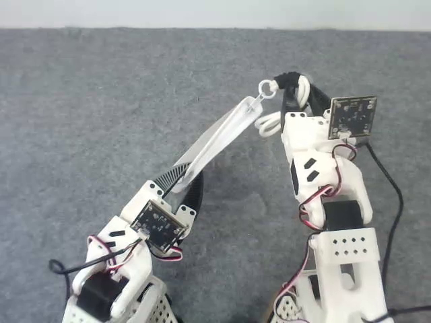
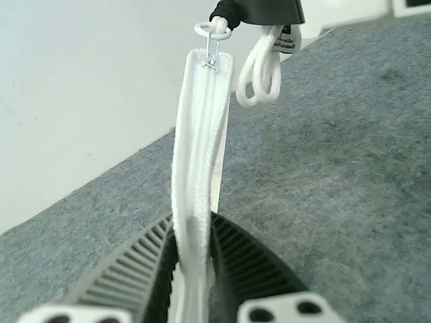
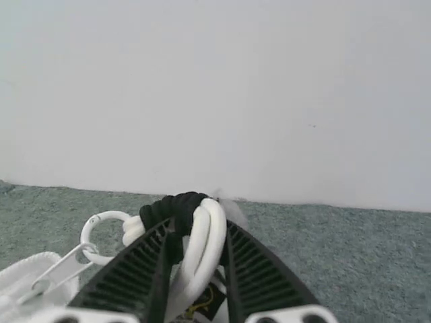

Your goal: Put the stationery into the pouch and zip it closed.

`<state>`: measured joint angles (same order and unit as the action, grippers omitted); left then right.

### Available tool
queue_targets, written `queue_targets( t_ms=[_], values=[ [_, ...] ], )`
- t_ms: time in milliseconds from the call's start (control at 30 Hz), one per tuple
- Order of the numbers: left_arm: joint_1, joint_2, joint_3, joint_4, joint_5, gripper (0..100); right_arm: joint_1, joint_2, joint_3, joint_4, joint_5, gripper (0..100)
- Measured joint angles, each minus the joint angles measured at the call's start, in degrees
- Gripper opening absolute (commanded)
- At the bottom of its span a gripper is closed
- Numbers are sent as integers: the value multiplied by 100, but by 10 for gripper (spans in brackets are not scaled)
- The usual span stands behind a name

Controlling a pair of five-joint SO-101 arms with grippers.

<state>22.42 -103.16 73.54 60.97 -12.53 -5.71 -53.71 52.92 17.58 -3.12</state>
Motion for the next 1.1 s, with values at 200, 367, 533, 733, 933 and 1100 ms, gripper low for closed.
queue_targets(
  t_ms=[200,367,533,733,933,1100],
  values=[
    [0,0,0,0,0,9,316,70,9,-70,-316,6],
    [0,0,0,0,0,9,378,88,9,-97,-563,6],
    [0,0,-53,97,0,9,378,88,9,-97,-571,6],
    [0,0,-62,123,0,9,378,88,9,-97,-607,83],
    [-26,-9,-79,220,0,9,132,-149,220,-149,-615,301],
    [-44,-9,-97,246,0,9,-149,-1090,835,-158,-229,277]
  ],
)
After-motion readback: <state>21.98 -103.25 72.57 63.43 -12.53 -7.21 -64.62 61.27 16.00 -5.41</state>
